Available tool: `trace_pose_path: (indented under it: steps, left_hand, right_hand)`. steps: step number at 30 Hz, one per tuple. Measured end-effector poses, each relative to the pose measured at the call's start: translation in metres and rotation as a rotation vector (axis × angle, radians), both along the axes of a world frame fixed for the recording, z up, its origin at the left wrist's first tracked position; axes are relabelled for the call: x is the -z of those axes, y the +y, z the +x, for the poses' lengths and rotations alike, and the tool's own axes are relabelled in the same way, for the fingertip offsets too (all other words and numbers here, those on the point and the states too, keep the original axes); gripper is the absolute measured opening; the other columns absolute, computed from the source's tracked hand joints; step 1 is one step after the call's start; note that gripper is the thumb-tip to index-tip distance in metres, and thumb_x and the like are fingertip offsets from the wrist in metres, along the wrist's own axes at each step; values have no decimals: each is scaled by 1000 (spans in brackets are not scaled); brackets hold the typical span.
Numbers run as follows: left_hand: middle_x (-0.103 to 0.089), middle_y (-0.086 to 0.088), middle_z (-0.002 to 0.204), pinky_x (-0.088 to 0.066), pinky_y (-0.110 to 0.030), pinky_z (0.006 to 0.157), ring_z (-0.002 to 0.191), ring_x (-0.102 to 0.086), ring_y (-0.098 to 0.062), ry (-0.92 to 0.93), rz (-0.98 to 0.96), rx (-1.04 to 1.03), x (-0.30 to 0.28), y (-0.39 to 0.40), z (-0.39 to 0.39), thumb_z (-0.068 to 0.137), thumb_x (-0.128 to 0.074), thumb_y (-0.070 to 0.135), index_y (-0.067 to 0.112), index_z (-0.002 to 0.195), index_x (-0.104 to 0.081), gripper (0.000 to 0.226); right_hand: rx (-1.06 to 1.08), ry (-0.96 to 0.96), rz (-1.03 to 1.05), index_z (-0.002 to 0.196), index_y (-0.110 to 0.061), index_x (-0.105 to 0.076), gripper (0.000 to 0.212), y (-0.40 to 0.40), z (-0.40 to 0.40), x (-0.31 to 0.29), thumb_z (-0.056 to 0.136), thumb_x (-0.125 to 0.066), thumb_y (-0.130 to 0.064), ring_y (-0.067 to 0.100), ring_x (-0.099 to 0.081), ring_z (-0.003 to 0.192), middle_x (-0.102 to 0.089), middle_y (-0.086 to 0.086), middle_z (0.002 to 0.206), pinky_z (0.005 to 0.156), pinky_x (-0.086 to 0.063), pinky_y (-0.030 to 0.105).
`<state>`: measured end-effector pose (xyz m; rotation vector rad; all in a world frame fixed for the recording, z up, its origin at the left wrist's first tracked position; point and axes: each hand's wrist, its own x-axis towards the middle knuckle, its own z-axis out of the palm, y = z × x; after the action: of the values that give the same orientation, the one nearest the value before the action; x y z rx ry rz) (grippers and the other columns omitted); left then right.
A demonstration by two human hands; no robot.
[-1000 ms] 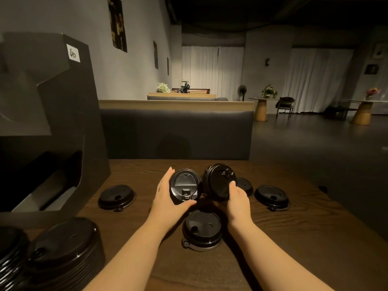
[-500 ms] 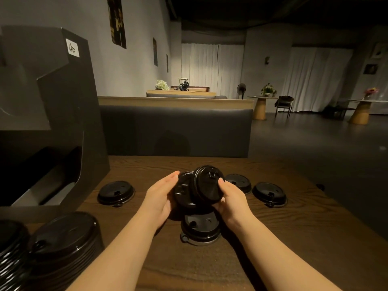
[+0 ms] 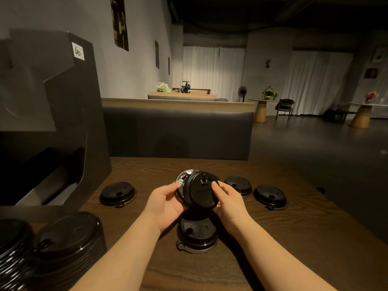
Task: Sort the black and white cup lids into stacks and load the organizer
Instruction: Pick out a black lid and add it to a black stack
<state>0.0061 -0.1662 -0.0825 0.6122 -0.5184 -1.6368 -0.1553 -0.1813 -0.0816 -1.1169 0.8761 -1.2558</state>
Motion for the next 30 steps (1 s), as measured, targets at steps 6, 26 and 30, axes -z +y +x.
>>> trace_pose_path:
  steps: [6,26,30]
  left_hand:
    - [-70,-13,113,-52,-42,82,106,-66,-29,-142,-18,-45,1,-3,2,85,-57,28,12,124,-60,42]
    - [-65,-7,125,-43,-50,105,121,-57,-27,-473,-159,32,1,0,-15,77,-66,47,20,129,-55,60]
    - [-63,-4,126,-47,-47,101,117,-59,-24,-628,-213,-33,-3,1,-14,78,-73,30,24,133,-51,59]
  right_hand:
    - [16,-14,-19,104,-21,-68,17,-1,-3,-1,94,-55,-16,10,-69,92,-73,-3,99,80,-55,28]
    - [172,299,-295,126,-38,-48,32,2,6,5,96,-53,-27,-3,-50,104,-51,-20,115,89,-43,20]
    - [172,265,-332,119,-40,-50,29,5,7,3,95,-54,-27,-2,-53,103,-54,-22,111,83,-47,16]
